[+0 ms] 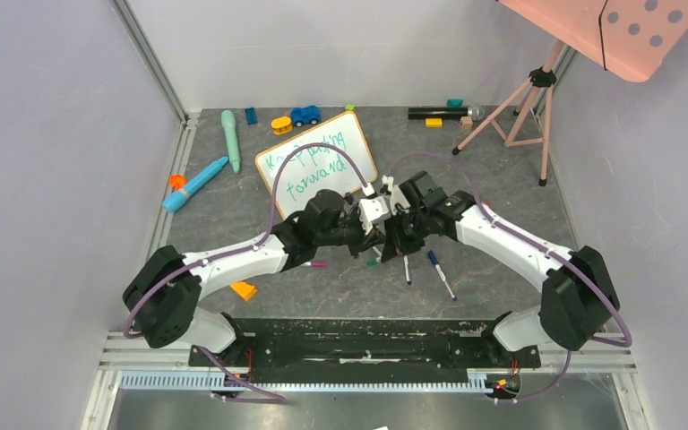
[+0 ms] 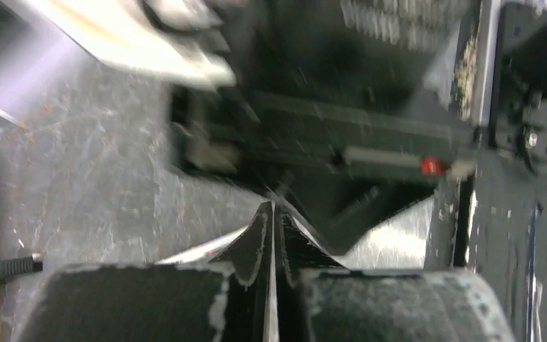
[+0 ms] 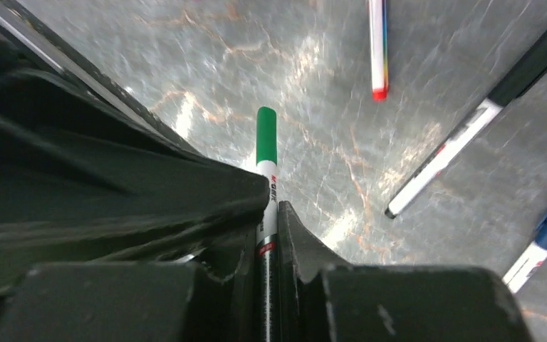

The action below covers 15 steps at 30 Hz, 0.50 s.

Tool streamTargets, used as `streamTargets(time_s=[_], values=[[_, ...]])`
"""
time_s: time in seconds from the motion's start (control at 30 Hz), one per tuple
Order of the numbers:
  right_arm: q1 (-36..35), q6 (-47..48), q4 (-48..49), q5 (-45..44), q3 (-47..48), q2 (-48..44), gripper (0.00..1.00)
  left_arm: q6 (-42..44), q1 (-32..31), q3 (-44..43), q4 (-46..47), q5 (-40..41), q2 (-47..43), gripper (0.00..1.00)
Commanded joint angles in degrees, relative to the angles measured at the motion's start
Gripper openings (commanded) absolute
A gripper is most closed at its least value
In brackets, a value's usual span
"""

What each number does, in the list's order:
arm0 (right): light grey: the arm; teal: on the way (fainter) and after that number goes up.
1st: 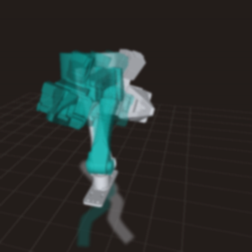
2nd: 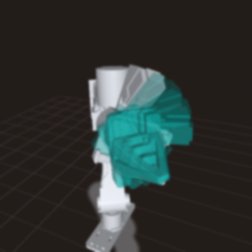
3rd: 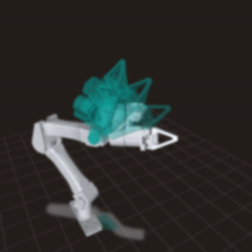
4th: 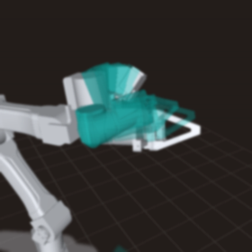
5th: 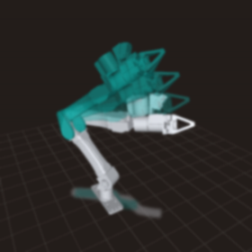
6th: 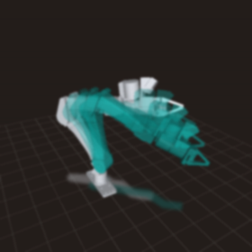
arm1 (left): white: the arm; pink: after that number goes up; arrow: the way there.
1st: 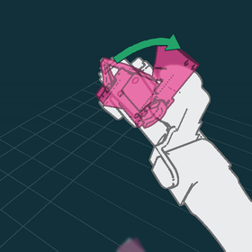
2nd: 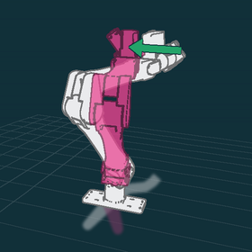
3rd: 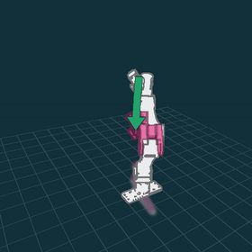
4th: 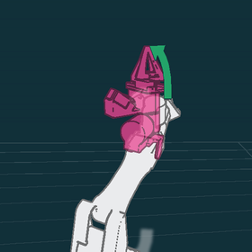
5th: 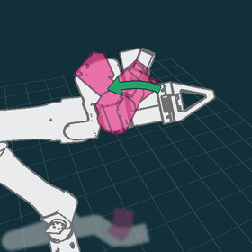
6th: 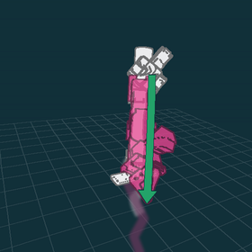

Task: Write a sentence on the whiteboard
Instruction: Insert the whiteboard marker without the cap into the pen cap, then put down the whiteboard marker at the center of the board.

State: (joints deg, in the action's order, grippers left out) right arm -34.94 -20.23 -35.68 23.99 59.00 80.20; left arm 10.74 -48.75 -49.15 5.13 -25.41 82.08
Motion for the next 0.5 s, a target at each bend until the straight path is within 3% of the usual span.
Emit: streamTargets(time_s=[0.0, 0.07, 0.2, 0.4, 0.47], values=[[-0.99, 1.63, -0.29, -4.62, 2.26, 1.14, 0.00, -12.25, -2.54, 4.50, 25.59, 2.55, -2.03, 0.14], [2.43, 2.16, 0.41, -5.44, 1.94, -0.42, 0.00, -12.19, -2.27, 8.37, 24.31, 5.28, -5.85, 0.28], [6.82, 2.56, 6.68, -7.16, -0.46, -2.19, 0.00, -14.79, -1.52, 13.55, 14.73, 12.82, -15.11, 0.42], [8.98, -5.11, 26.99, -3.41, -8.74, 0.45, 0.02, -27.57, 0.10, 16.28, -0.48, 28.30, -26.54, 0.92], [9.25, -8.58, 34.39, -1.59, -11.79, 2.24, 0.05, -32.22, 0.23, 15.45, -6.18, 34.18, -27.91, 0.97]])
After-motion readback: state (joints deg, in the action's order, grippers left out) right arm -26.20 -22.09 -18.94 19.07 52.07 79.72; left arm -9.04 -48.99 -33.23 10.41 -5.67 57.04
